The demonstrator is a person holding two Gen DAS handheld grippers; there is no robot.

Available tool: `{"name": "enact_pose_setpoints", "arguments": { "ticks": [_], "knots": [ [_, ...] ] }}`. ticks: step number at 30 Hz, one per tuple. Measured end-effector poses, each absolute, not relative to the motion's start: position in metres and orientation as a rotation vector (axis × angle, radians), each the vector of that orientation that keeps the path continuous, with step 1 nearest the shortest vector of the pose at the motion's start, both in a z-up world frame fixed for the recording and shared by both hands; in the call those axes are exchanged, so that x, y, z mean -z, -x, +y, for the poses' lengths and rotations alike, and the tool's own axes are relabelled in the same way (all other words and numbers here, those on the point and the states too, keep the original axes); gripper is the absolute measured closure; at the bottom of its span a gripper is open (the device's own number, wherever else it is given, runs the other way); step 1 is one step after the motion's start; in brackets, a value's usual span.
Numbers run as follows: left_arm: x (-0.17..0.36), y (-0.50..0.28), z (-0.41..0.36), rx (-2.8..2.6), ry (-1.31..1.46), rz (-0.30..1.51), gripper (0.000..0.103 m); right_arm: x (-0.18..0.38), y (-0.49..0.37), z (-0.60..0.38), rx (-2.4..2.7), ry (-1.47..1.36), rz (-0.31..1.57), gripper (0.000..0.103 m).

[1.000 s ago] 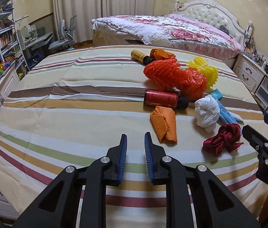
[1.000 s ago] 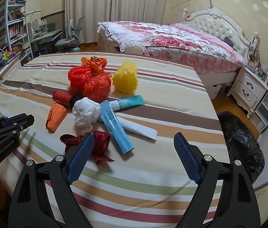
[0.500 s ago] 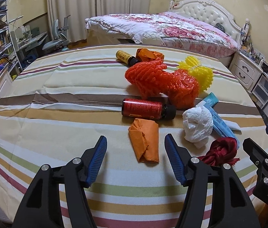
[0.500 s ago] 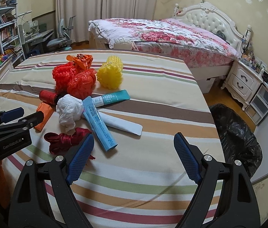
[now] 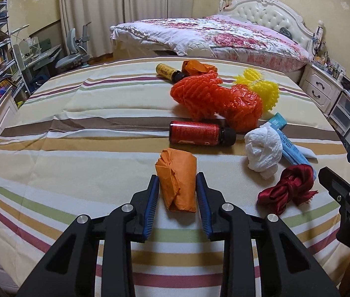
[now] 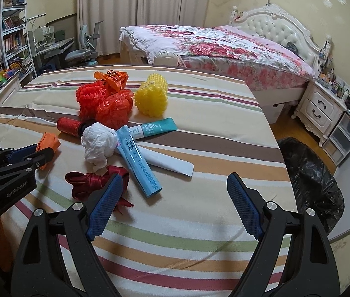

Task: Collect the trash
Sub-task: 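Grasp the orange cloth with the left tool while the right tool grasps the dark red ribbon, then carry the orange cloth and red ribbon with both tools over the black trash bin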

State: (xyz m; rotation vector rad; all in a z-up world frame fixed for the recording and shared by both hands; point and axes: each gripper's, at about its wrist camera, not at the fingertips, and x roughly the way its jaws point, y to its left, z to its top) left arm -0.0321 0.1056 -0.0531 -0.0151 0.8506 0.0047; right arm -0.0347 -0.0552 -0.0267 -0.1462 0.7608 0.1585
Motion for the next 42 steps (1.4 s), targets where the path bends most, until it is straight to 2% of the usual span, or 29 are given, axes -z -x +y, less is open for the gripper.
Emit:
{"name": "enact_pose_setpoints", "arguments": {
  "ticks": [14,17,21,22,23,25,28,42],
  "knots": [
    [0.049,0.057,0.152,-0.104,0.055,0.837,0.071,0.031,0.042,-0.013,-0.276,0.198,0.777,0.019],
    [0.048,0.06,0.154,-0.11,0.053,0.828,0.071,0.036,0.042,-0.005,-0.301,0.21,0.793,0.026],
    [0.051,0.059,0.154,-0.103,0.066,0.83,0.071,0.044,0.038,-0.001,-0.317,0.2,0.829,0.03],
    [0.052,0.058,0.154,-0.101,0.068,0.832,0.071,0.045,0.037,-0.001,-0.324,0.193,0.84,0.033],
    [0.052,0.059,0.154,-0.1,0.069,0.832,0.071,0.047,0.036,-0.001,-0.335,0.185,0.855,0.043],
    [0.053,0.059,0.153,-0.095,0.072,0.833,0.071,0.049,0.036,-0.001,-0.337,0.181,0.863,0.045],
    [0.053,0.06,0.152,-0.089,0.07,0.829,0.071,0.048,0.039,0.0,-0.352,0.18,0.865,0.058],
    [0.032,0.061,0.128,-0.025,0.06,0.764,0.071,0.021,0.048,-0.032,-0.291,0.145,0.782,0.061]
  ]
}}
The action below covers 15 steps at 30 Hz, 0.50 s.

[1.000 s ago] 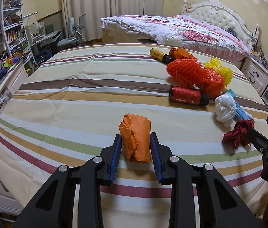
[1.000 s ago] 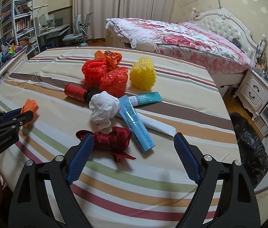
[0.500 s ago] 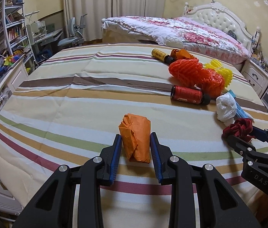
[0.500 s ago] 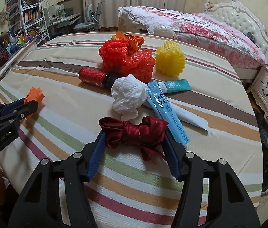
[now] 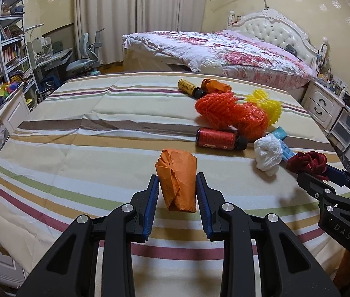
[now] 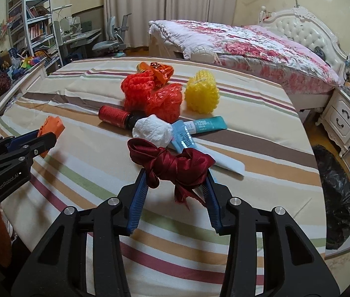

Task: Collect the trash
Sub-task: 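Carry the orange cloth and red ribbon with both tools over the black trash bin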

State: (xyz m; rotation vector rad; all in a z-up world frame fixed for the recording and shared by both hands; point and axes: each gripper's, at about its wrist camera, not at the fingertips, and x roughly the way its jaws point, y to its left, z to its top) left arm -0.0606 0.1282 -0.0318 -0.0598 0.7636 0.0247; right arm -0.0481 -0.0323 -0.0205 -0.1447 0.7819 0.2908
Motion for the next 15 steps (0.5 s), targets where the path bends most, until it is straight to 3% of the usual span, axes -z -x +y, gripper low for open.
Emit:
{"name": "enact_pose_setpoints", "arguments": {
  "ticks": [15],
  "knots": [
    [0.001,0.025,0.014,0.226,-0.005,0.661,0.071,-0.001,0.022,-0.159,0.043,0.037,0.699,0.061]
  ]
}}
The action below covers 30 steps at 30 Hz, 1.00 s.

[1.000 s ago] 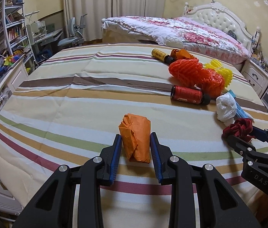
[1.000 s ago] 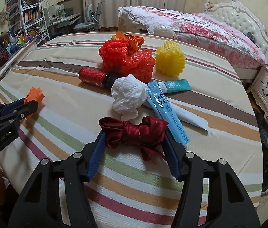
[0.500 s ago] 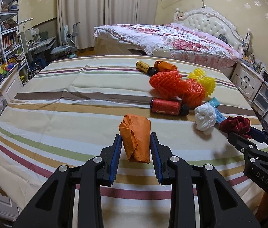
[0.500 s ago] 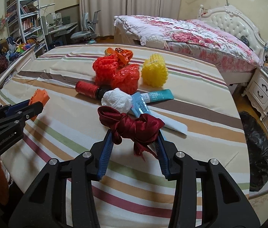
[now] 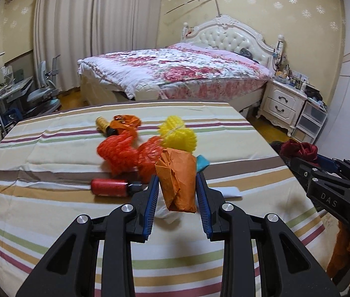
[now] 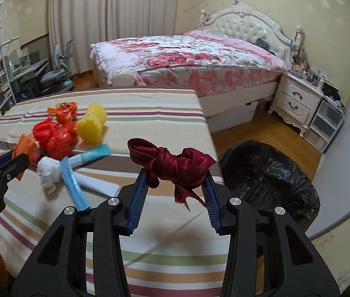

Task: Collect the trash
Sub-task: 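Carry the orange cloth and red ribbon with both tools over the black trash bin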

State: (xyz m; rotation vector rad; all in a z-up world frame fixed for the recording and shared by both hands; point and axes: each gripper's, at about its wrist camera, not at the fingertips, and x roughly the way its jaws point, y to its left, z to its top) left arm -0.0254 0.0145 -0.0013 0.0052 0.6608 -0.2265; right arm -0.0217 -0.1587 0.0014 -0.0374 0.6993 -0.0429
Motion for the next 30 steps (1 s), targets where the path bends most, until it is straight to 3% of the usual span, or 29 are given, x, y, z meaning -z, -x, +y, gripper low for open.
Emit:
{"name": "enact_pose_setpoints", "arguments": {
  "ticks": [12,30],
  "knots": [
    [-0.002,-0.013,-0.088,0.399,-0.064,0.649,0.071,0.014,-0.001,-0.258,0.28,-0.062,0.706,0.061],
    [0.023,-0.058,-0.186,0.493,-0.194,0.695,0.071,0.04,-0.025,-0.327,0.419,-0.15,0.737,0.06]
  ]
}}
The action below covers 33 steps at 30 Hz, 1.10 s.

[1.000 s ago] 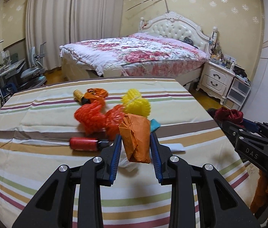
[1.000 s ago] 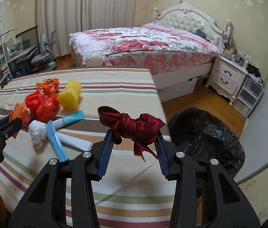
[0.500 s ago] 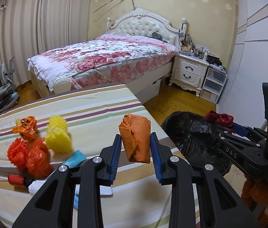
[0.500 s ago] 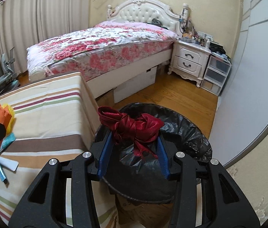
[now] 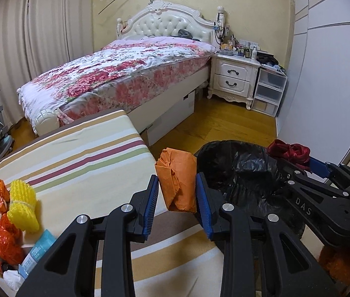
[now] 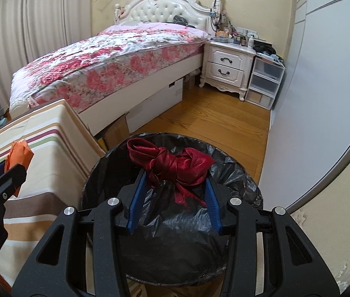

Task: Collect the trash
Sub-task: 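Carry the orange cloth and red ribbon with both tools over the black trash bin, then open both tools to drop the cloth and ribbon into the bin, then grasp the white crumpled tissue with the left tool while the right tool grasps the blue tube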

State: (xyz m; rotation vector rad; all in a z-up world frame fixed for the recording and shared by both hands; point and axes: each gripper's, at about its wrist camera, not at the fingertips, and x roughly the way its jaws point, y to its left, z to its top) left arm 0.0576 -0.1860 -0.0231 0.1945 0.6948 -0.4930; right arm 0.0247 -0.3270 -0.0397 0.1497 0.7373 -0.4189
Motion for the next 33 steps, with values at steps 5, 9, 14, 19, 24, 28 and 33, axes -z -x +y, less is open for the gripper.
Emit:
{"name": "enact_pose_setpoints", "arguments": {
  "ticks": [5,9,14,19,24,28,33],
  "knots": [
    [0.027,-0.064,-0.203,0.509,-0.221,0.705,0.071,0.044,-0.027,-0.34,0.439,-0.172,0.746,0.06],
    [0.032,-0.066,-0.215,0.52,-0.252,0.711,0.069,0.047,-0.026,-0.349,0.456,-0.195,0.747,0.048],
    [0.037,-0.069,-0.222,0.512,-0.255,0.723,0.043,0.049,-0.023,-0.355,0.474,-0.216,0.745,0.046],
    [0.035,-0.072,-0.217,0.501,-0.232,0.732,0.033,0.047,-0.021,-0.356,0.483,-0.219,0.741,0.045],
    [0.03,-0.071,-0.203,0.472,-0.197,0.747,0.029,0.042,-0.018,-0.353,0.472,-0.218,0.732,0.04],
    [0.025,-0.065,-0.184,0.441,-0.182,0.746,0.028,0.038,-0.016,-0.341,0.436,-0.208,0.729,0.039],
    [0.02,-0.056,-0.157,0.391,-0.168,0.74,0.028,0.037,-0.015,-0.319,0.387,-0.174,0.74,0.039]
  ]
}}
